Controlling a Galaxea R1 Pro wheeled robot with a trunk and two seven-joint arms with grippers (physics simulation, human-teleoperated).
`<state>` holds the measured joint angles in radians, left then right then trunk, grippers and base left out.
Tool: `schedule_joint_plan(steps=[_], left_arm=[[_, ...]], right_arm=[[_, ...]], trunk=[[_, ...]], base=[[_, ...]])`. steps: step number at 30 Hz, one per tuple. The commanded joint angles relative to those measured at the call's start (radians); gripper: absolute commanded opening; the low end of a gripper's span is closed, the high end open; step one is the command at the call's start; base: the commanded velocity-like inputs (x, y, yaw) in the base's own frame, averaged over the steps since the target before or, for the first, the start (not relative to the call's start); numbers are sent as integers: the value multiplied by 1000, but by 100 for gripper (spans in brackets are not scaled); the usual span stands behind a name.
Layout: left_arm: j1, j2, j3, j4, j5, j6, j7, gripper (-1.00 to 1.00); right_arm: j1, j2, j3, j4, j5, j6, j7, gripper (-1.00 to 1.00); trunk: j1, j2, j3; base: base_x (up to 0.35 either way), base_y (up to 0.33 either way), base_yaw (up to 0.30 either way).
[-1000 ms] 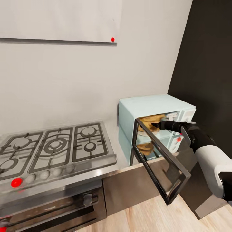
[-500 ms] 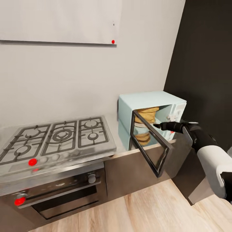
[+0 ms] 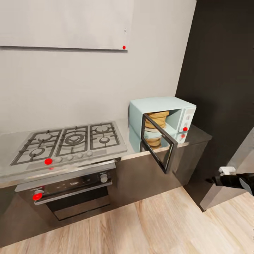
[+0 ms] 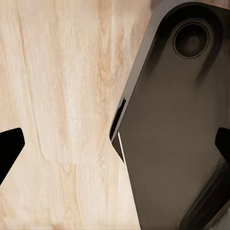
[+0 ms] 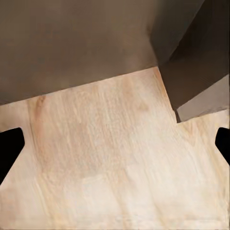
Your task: In the kitchen, take the popcorn bag from the countertop, put it into the microwave, and heat it until the popcorn is cooked so the cooked popcorn ends up inside the bag.
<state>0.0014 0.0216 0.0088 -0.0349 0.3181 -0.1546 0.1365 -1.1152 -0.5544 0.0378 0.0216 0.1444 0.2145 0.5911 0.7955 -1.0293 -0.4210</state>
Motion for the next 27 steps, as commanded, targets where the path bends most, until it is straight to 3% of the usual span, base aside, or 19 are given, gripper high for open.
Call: schedule_joint_plan(steps=[1,2,4,6,8,9,10,11,13,17,20,23,27], left_arm=[[0,0,0,-1,3,-2,2,100],[0,0,0,-1,4,-2,2,100],[0,0,0,-1,4,-1,2,100],[0,0,0,-1,4,-1,2,100],[0,0,0,-1,4,0,2,100],[0,0,0,-1,4,0,2,100],[0,0,0,-1,5,0,2,100],[0,0,0,0,5,0,2,100],[0,0,0,0,5,0,2,100],[0,0,0,0,6,-1,3,100],[0,0,0,0,6,-2,3,100],[0,0,1,-1,6,-2,3,100],[0,-2,-1,-2,6,-2,4,100]], right_arm=[[55,3,-3,6,2,-16,2,100],[100,7,-3,8,4,-23,-1,100],[243,13,-3,10,3,-61,-12,100],[358,51,-4,11,1,-105,-42,100],[492,124,-4,12,-1,-126,-108,100],[568,179,-4,12,-3,-133,-155,100],[614,214,-4,12,-3,-135,-188,100],[649,243,-4,12,-2,-137,-218,100],[683,275,-4,12,-3,-140,-263,100],[691,294,-4,12,-1,-142,-289,100],[713,287,-6,13,-3,-131,-320,100],[789,293,-6,13,-6,-139,-366,100],[811,293,-6,12,-5,-145,-373,100]], trunk=[[-1,-1,-1],[-1,-1,-1],[-1,-1,-1],[-1,-1,-1],[-1,-1,-1],[-1,-1,-1],[-1,-1,-1],[-1,-1,-1],[-1,-1,-1],[-1,-1,-1],[-1,-1,-1],[-1,-1,-1],[-1,-1,-1]], base=[[-279,0,0],[-274,0,0],[-262,0,0],[-252,0,0],[-250,0,0],[-249,0,0],[-245,0,0],[-234,0,0],[-196,0,0],[-113,0,0],[-13,0,0],[-2,0,38],[0,0,233]])
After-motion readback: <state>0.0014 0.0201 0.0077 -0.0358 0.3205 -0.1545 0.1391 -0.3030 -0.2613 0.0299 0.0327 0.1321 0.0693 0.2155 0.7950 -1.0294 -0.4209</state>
